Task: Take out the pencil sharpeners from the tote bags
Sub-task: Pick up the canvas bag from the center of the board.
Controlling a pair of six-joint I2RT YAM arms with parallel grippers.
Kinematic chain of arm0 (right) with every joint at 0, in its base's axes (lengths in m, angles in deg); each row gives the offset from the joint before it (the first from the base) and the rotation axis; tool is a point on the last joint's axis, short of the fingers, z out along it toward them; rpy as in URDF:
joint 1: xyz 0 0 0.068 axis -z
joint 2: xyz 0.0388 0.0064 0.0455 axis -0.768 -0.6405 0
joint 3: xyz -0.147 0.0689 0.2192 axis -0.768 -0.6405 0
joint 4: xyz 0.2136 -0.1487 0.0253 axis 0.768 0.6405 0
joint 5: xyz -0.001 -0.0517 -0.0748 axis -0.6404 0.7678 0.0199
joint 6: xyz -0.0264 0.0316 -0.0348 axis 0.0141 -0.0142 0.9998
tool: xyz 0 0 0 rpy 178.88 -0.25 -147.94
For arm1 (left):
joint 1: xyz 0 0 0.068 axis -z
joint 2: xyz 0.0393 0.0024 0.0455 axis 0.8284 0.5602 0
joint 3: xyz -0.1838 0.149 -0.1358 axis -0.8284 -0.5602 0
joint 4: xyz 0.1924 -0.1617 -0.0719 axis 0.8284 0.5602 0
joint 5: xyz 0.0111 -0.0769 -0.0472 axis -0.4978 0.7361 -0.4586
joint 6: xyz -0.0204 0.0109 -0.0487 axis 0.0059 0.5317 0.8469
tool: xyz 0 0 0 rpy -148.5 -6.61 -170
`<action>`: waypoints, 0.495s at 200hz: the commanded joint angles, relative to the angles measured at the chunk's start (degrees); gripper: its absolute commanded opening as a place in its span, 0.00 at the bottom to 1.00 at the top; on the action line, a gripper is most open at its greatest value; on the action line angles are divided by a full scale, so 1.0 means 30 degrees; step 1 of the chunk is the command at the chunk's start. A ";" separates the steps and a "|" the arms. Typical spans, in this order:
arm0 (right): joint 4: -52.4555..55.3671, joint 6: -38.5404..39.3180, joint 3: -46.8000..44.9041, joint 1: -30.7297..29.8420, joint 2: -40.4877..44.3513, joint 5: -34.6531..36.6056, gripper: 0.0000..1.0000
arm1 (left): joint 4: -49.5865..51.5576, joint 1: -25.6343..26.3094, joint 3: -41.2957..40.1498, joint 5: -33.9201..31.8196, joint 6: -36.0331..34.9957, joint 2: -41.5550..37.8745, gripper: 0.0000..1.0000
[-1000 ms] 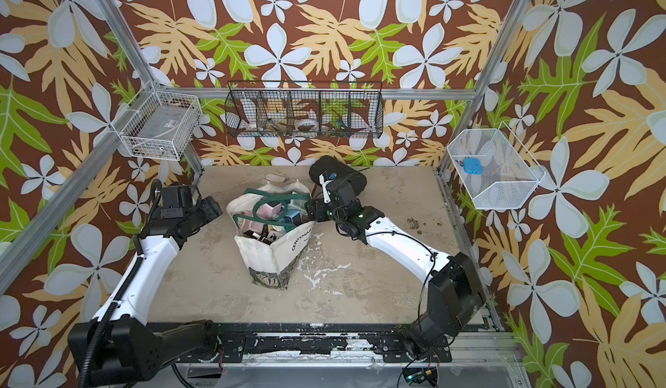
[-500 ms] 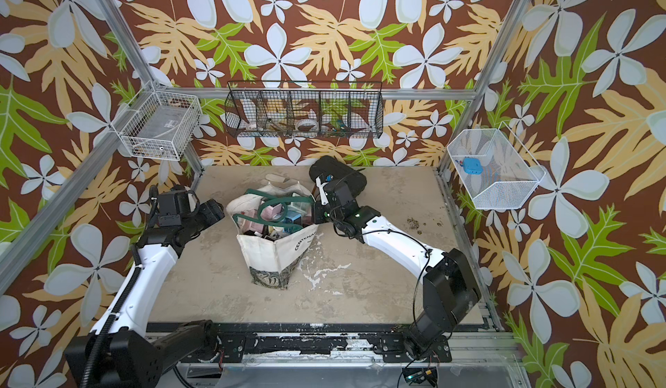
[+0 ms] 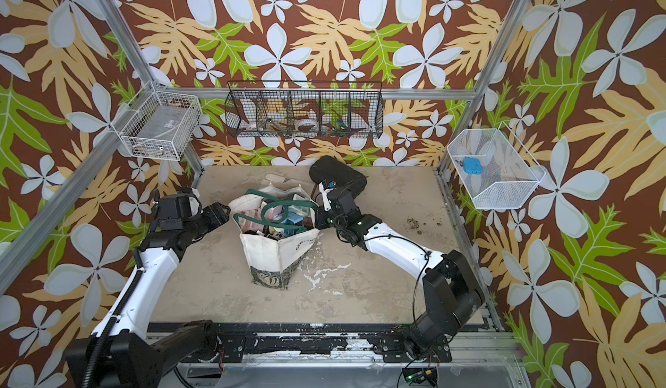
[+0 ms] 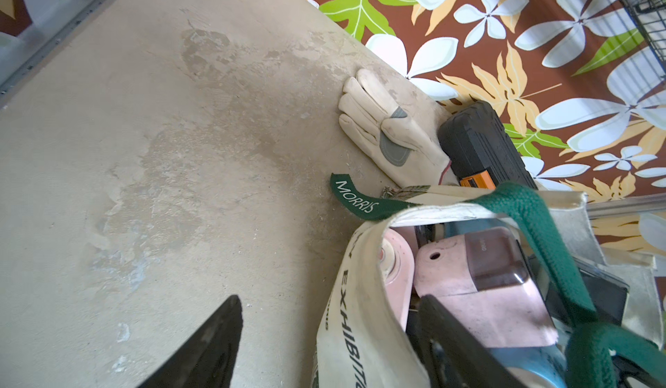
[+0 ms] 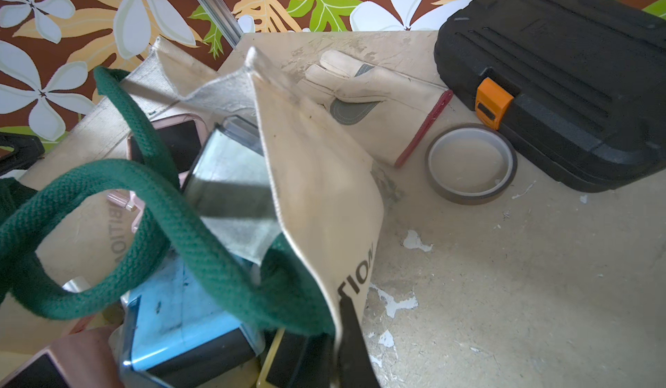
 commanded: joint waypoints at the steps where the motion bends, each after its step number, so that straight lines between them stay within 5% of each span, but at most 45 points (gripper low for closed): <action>1: 0.2055 0.0282 -0.0307 0.0003 -0.0059 0.0017 0.00 | -0.0319 -0.0030 0.0096 0.1028 0.0172 0.0317 0.78; 56: 0.1709 0.0274 -0.0848 -0.0010 0.0327 0.0008 0.00 | -0.0528 -0.0001 -0.0005 0.2123 0.0217 0.1539 0.72; 99: 0.1714 0.0274 -0.0987 0.0004 0.0486 -0.0078 0.00 | -0.0474 0.0361 -0.0049 0.2051 0.0130 0.1841 0.48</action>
